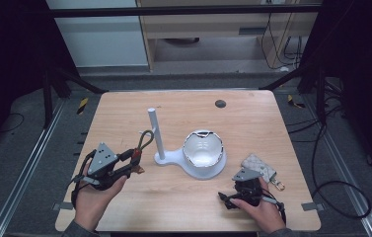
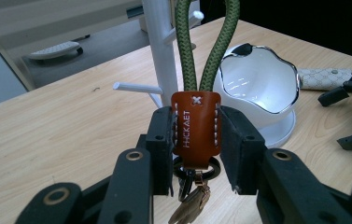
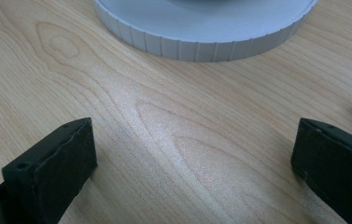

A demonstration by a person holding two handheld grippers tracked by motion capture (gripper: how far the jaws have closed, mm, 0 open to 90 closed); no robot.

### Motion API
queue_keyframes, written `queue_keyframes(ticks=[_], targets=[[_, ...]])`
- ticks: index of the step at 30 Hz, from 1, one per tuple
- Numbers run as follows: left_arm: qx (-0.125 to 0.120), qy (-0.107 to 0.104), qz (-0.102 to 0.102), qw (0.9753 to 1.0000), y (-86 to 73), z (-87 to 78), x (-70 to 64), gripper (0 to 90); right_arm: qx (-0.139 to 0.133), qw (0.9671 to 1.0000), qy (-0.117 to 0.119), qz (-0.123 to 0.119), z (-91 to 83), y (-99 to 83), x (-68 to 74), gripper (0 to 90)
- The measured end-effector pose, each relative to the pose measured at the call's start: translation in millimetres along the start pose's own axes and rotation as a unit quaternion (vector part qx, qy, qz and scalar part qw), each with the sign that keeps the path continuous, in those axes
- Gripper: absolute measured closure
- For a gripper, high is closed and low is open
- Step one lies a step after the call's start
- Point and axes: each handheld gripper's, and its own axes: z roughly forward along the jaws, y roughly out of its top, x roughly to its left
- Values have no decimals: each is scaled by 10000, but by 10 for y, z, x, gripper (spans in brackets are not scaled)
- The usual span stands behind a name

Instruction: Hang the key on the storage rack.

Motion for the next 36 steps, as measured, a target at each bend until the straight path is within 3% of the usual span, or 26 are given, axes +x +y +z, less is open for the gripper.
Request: queue_keyframes(ticks=[20,26,36], targets=[[64,23,-40,10000,36,158,-20,656,-2,10000,8,-5,-1,-1,0,2],[149,79,-81,9998,40,280,4,655,-2,10000,9,-5,-1,-2,0,2],[339,85,-281,9990,-89,523,83,655,-8,10000,11,-16,-2,-3,0,2]])
